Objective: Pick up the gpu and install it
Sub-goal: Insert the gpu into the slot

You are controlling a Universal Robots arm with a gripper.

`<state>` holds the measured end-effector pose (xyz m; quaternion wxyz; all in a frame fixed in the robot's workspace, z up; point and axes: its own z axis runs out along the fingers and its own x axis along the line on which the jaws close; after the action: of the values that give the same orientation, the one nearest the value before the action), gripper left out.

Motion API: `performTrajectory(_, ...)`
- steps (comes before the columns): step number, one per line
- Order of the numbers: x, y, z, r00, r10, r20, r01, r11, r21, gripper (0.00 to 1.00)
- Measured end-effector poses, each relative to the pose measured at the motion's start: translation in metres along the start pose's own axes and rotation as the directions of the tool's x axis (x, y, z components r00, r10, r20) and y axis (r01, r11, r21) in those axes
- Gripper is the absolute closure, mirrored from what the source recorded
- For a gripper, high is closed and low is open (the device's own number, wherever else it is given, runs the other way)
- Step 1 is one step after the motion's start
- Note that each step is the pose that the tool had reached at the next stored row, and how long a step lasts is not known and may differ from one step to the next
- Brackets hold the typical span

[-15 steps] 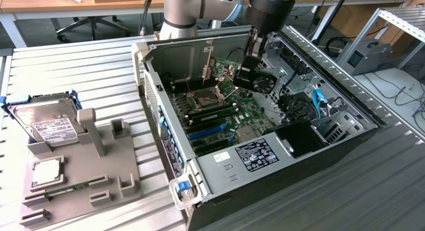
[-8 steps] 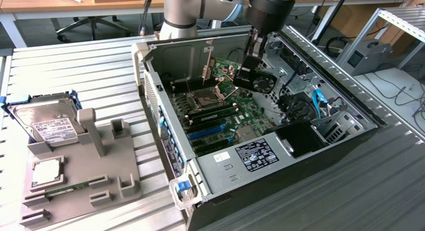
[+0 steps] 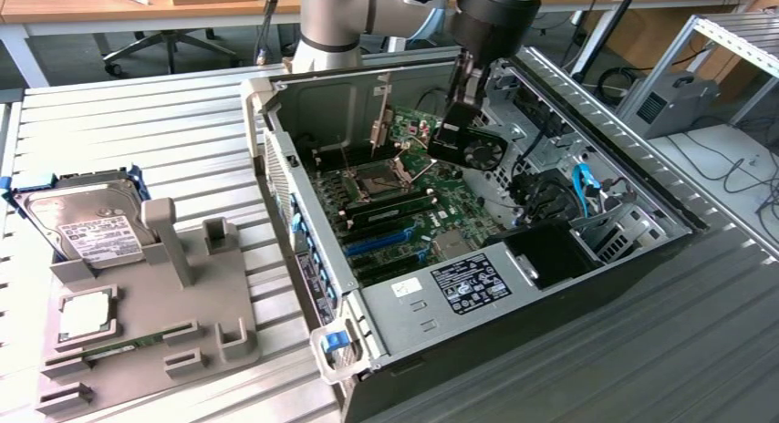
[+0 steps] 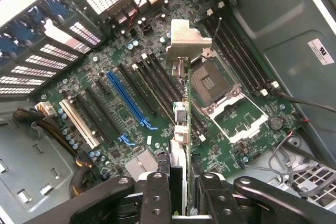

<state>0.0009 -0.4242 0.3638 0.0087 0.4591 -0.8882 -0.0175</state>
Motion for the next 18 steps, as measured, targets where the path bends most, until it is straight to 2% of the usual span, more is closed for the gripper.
performTrajectory(18,0.0000,-0.0001,0.0000,0.9996,-0.029,-0.0011,0.029,0.9996,0.0000,0.74)
